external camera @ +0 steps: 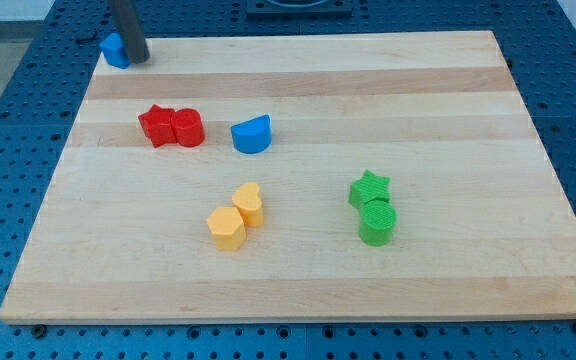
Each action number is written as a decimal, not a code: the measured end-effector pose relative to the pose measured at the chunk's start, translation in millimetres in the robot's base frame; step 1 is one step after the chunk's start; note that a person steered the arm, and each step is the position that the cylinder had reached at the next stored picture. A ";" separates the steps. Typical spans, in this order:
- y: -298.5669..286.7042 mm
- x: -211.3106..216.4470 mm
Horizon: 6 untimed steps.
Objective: Move your arm towards the blue crescent
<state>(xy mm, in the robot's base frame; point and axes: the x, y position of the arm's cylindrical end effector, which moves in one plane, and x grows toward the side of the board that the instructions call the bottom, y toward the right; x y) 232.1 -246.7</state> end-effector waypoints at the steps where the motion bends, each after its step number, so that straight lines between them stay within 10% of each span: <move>1: 11.3 0.0; 6: 181.5 62.4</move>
